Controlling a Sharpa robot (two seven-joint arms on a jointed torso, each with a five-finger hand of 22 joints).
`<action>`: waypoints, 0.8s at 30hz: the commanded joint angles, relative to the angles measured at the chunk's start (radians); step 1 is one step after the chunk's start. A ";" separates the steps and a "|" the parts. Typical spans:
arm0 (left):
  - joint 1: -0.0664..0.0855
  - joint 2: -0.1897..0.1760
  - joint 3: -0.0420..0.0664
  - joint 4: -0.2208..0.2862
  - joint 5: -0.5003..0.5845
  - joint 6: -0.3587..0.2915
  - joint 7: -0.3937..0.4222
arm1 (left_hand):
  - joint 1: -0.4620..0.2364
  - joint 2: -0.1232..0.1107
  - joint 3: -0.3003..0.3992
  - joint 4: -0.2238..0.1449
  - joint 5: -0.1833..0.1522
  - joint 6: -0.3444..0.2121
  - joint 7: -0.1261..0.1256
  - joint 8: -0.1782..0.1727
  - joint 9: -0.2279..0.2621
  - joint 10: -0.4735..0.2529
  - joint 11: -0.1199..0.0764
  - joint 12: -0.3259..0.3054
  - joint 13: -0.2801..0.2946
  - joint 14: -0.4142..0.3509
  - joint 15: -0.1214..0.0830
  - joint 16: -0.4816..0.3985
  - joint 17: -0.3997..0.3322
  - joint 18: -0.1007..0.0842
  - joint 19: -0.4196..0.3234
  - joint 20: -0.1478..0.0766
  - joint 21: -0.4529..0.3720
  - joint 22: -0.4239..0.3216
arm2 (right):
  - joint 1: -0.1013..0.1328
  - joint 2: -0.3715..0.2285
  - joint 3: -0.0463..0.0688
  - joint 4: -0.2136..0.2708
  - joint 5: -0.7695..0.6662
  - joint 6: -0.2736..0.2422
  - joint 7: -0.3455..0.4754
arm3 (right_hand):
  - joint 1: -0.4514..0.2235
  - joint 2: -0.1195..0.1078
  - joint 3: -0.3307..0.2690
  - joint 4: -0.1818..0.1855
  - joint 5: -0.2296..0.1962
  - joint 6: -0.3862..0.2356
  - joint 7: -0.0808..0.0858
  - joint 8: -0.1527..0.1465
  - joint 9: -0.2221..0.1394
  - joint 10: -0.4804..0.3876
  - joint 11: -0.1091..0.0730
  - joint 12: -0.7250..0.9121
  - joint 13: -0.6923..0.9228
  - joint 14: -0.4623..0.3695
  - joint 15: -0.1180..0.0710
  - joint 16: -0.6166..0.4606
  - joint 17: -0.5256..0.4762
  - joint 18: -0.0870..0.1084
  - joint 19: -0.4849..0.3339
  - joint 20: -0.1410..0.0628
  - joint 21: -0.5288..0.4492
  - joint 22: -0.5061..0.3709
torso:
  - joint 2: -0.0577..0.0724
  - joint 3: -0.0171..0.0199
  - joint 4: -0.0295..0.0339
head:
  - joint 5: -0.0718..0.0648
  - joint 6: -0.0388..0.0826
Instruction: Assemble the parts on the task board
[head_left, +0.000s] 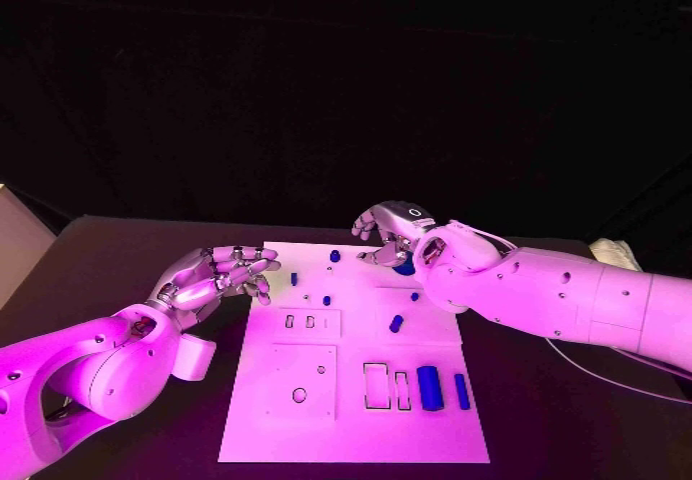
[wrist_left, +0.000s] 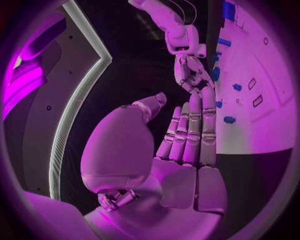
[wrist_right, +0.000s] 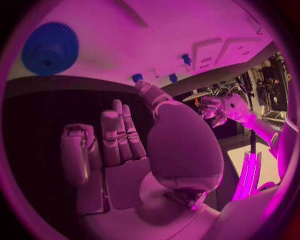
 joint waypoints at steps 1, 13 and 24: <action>0.001 0.004 0.001 -0.004 -0.001 0.026 0.007 | 0.002 0.008 0.001 -0.005 -0.005 -0.007 0.019 -0.005 0.001 -0.009 0.001 -0.003 0.001 -0.007 0.001 0.003 -0.001 0.006 -0.004 0.000 0.004 0.001 | 0.008 -0.051 0.002 0.042 0.099 -0.029 0.030 | 0.004 -0.018 0.078 0.009 0.002 0.027 0.002 -0.002 -0.008 0.060 -0.004 -0.001 -0.029 0.038 -0.005 0.021 0.024 -0.007 0.084 -0.009 0.040 0.194 | -0.007 0.0065 -0.0098 | 0.001 0.003; 0.001 0.006 0.001 -0.009 0.000 0.033 0.007 | 0.002 0.009 0.000 -0.006 -0.005 -0.007 0.019 -0.005 0.002 -0.009 0.001 -0.002 0.002 -0.006 0.001 0.004 -0.002 0.006 -0.005 0.000 0.006 0.002 | 0.016 -0.193 0.006 0.101 0.213 0.086 -0.012 | -0.016 -0.035 0.023 0.029 -0.009 -0.037 0.009 0.046 0.015 0.429 -0.016 0.970 0.939 0.268 -0.015 0.281 0.537 -0.023 0.104 -0.020 0.091 0.263 | -0.007 0.0168 -0.0192 | -0.006 0.004; 0.000 0.006 0.001 -0.010 0.000 0.036 0.006 | 0.002 0.009 0.000 -0.006 -0.005 -0.007 0.019 -0.005 0.002 -0.009 0.001 -0.002 0.002 -0.006 0.001 0.004 -0.002 0.006 -0.005 0.000 0.006 0.002 | 0.012 -0.179 0.003 0.061 0.228 0.138 -0.081 | 0.000 -0.014 -0.056 0.077 -0.017 -0.071 0.021 0.072 0.017 0.564 -0.006 1.137 1.130 0.336 -0.002 0.373 0.749 -0.023 0.104 -0.006 0.091 0.263 | -0.006 0.0126 -0.0178 | -0.016 0.000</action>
